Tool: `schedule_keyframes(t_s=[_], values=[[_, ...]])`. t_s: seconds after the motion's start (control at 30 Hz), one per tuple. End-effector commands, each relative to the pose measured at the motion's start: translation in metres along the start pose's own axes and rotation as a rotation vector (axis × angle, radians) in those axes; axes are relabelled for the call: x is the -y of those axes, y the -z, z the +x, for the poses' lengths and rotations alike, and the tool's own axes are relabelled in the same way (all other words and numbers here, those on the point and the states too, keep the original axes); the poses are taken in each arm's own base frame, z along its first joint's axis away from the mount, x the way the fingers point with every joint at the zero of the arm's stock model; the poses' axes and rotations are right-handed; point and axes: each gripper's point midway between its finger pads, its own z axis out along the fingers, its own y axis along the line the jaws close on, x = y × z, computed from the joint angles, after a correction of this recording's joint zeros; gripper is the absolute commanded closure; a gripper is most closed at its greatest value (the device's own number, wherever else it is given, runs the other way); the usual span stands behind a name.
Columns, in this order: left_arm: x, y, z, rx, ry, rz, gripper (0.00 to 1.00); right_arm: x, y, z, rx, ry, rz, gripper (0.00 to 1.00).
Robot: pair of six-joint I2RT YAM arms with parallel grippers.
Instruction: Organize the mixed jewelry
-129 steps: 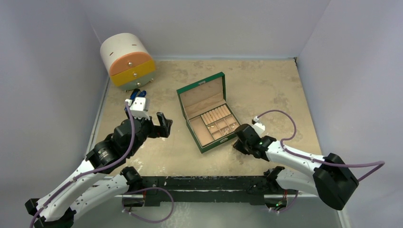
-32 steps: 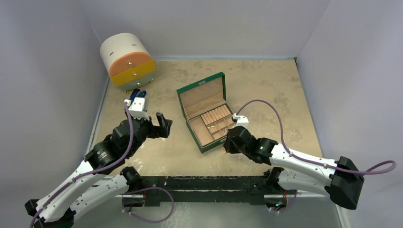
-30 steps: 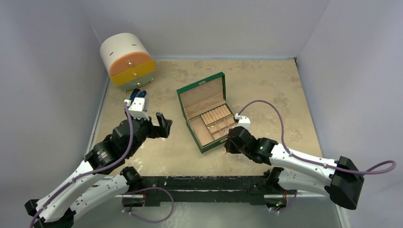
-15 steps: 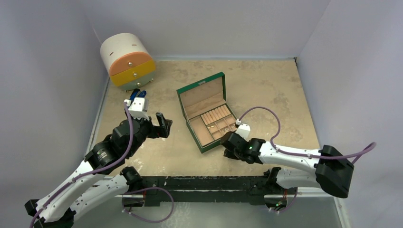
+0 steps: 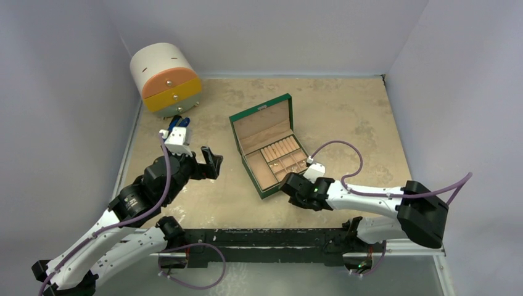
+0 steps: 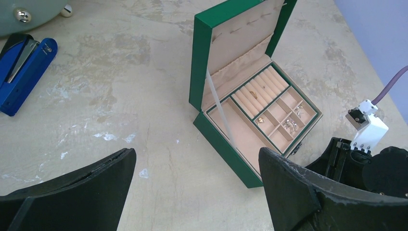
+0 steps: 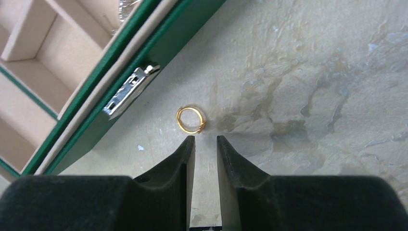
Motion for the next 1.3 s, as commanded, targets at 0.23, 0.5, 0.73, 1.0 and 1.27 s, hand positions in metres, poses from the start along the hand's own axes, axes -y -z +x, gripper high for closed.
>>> schedule_keyframes(t_s=[0.23,0.5,0.73,1.0,1.27], values=[[0.004,0.002,-0.014,0.048,0.03,0.015,0.0,-0.001,0.0,-0.014,0.068,-0.112,0.06,0.76],[0.004,0.002,-0.015,0.051,0.033,0.015,0.0,-0.009,0.003,-0.02,0.085,-0.134,0.036,0.76],[0.004,0.003,-0.015,0.052,0.033,0.016,0.0,-0.006,0.001,-0.014,0.061,-0.137,0.062,0.76],[0.004,0.003,-0.015,0.053,0.034,0.016,0.0,-0.005,-0.005,-0.009,0.054,-0.14,0.08,0.77],[0.004,0.003,-0.015,0.053,0.034,0.017,0.0,-0.002,-0.007,-0.01,0.065,-0.14,0.095,0.79]])
